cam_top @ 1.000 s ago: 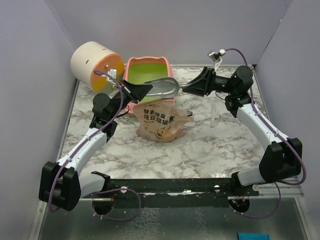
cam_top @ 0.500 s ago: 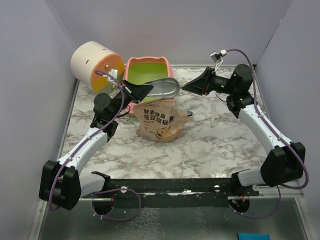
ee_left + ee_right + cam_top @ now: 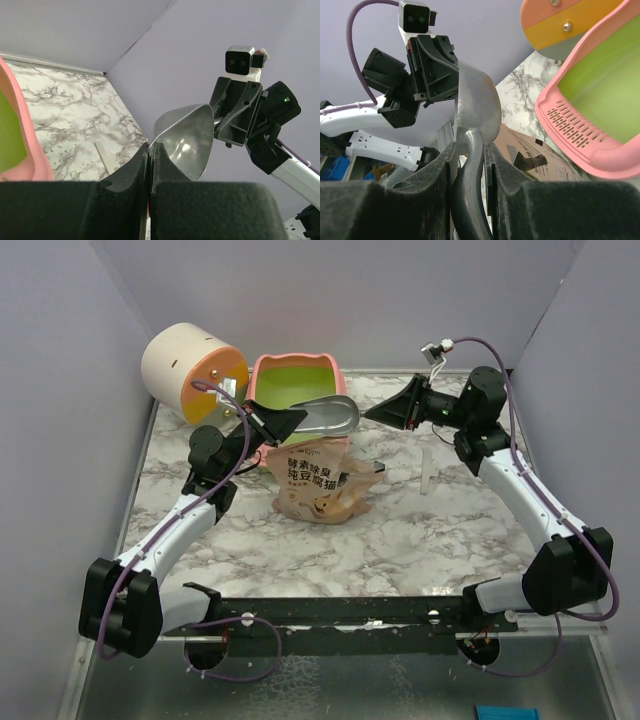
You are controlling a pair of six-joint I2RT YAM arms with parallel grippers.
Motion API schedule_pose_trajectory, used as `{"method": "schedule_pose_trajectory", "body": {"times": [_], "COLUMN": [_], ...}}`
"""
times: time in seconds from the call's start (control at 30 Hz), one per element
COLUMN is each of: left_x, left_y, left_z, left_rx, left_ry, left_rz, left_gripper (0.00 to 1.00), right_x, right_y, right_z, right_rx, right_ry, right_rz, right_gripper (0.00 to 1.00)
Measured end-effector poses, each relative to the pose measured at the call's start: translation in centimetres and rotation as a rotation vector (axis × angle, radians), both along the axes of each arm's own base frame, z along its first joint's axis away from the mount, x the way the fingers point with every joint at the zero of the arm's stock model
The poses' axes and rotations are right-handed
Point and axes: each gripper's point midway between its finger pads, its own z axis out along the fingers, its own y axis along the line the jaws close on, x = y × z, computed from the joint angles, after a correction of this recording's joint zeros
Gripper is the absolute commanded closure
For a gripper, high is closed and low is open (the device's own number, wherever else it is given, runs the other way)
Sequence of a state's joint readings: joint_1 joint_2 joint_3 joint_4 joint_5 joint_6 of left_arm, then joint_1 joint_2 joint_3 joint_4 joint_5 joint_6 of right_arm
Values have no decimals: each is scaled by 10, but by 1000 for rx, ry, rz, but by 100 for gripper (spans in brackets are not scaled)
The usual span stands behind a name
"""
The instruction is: Fill the litter box with clean litter
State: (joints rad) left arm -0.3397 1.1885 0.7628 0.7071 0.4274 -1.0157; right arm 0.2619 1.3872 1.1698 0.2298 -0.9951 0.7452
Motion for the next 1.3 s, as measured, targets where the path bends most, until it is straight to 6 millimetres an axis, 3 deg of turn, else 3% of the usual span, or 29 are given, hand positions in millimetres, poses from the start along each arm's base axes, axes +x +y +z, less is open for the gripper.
{"method": "schedule_pose_trajectory", "body": {"times": [0.03, 0.1, 0.2, 0.33, 0.37, 0.47, 0.57, 0.7, 0.9, 1.03, 1.17, 1.3], "left_x": [0, 0, -1, -3, -5, -18, -33, -34, -15, -10, -12, -16], "left_y": [0, -1, -3, -1, 2, 14, 27, 30, 23, 17, 13, 10], "left_z": [0, -1, 0, 9, 14, 29, 35, 12, -61, -83, -83, -83], "left_rx": [1, 6, 63, 250, 309, 478, 643, 809, 1001, 1055, 1066, 1061], "left_ry": [0, -2, -31, -132, -162, -282, -398, -439, -358, -361, -393, -410], "left_rz": [-1, -2, -16, -6, 4, 32, 42, -1, -137, -189, -205, -224], "left_gripper": [97, 79, 60, 31, 26, 24, 24, 25, 25, 28, 50, 92], "right_x": [0, -1, -3, 0, 0, 0, -6, -17, -20, -26, -33, -40], "right_y": [0, -1, -4, -11, -13, -26, -44, -66, -94, -108, -113, -111], "right_z": [0, 1, 2, 13, 19, 37, 59, 73, 36, 11, -4, -18], "right_rx": [-2, -7, -27, -79, -97, -157, -223, -305, -487, -592, -642, -659], "right_ry": [0, 5, 12, -5, -17, -71, -132, -181, -99, -44, -21, 11], "right_rz": [-2, -10, -34, -101, -126, -224, -321, -419, -512, -528, -518, -476], "right_gripper": [99, 99, 99, 99, 99, 99, 99, 99, 99, 99, 99, 99]}}
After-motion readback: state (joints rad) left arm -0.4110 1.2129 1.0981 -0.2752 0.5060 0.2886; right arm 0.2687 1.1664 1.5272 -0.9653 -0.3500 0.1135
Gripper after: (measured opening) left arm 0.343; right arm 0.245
